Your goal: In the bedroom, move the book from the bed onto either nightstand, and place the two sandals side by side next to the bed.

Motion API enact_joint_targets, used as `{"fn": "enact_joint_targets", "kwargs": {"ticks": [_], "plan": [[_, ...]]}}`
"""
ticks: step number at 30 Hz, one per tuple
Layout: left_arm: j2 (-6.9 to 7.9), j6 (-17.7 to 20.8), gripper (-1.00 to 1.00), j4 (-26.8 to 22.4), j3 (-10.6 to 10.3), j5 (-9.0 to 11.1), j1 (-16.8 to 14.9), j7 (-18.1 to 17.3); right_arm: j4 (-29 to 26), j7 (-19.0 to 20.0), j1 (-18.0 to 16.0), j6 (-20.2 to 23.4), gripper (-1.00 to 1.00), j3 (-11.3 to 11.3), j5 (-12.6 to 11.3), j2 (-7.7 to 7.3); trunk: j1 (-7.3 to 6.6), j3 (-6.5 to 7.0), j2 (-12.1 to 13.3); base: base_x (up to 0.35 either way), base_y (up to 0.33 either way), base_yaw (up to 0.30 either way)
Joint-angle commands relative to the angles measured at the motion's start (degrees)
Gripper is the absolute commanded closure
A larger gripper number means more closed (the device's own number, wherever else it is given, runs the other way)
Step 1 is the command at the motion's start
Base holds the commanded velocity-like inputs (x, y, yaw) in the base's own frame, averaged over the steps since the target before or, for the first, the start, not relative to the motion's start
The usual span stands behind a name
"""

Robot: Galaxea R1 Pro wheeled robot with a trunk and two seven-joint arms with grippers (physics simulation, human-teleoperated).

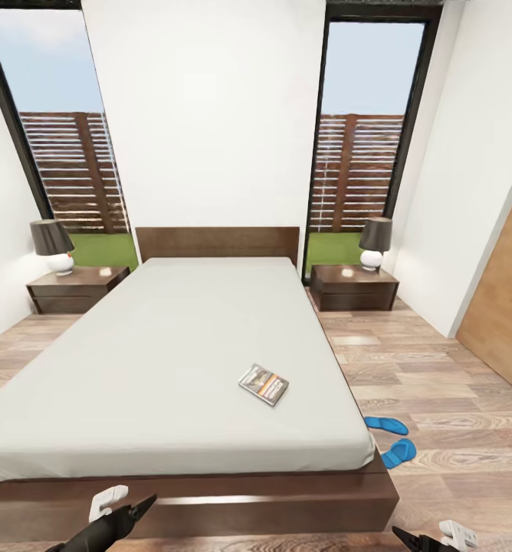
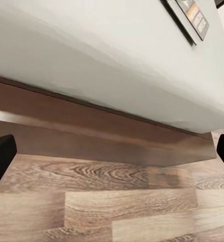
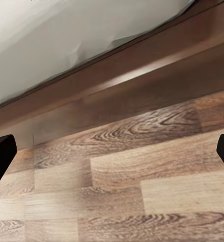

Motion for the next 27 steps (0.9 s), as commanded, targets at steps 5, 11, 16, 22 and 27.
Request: {"fn": "enact_joint_targets", "kwargs": {"ticks": [5, 11, 16, 22, 27], "plan": [[0.0, -0.42, -1.0, 0.04, 0.4, -0.61, -0.05, -0.12, 0.08, 0.21, -0.05, -0.13, -1.0, -0.44, 0.33, -0.01, 0.0, 0.14, -0.03, 0.0, 0.0, -0.008], [0.0, -0.42, -1.0, 0.04, 0.37, -0.61, -0.05, -0.2, 0.08, 0.21, -0.05, -0.13, -1.0, -0.44, 0.34, -0.01, 0.0, 0.21, -0.03, 0.0, 0.0, -0.001], [0.0, -0.42, -1.0, 0.04, 0.35, -0.61, -0.05, -0.18, 0.08, 0.21, -0.05, -0.13, -1.0, -0.44, 0.32, -0.01, 0.0, 0.22, -0.03, 0.0, 0.0, 0.0], [0.0, -0.42, -1.0, 0.04, 0.35, -0.61, -0.05, -0.16, 0.08, 0.21, -0.05, -0.13, -1.0, -0.44, 0.33, -0.01, -0.88, 0.94, 1.57, 0.0, 0.0, 0.0], [0.0, -0.42, -1.0, 0.04, 0.35, -0.61, -0.05, -0.17, 0.08, 0.21, -0.05, -0.13, -1.0, -0.44, 0.32, -0.01, -1.98, 1.84, 3.58, 0.0, 0.0, 0.0]]}}
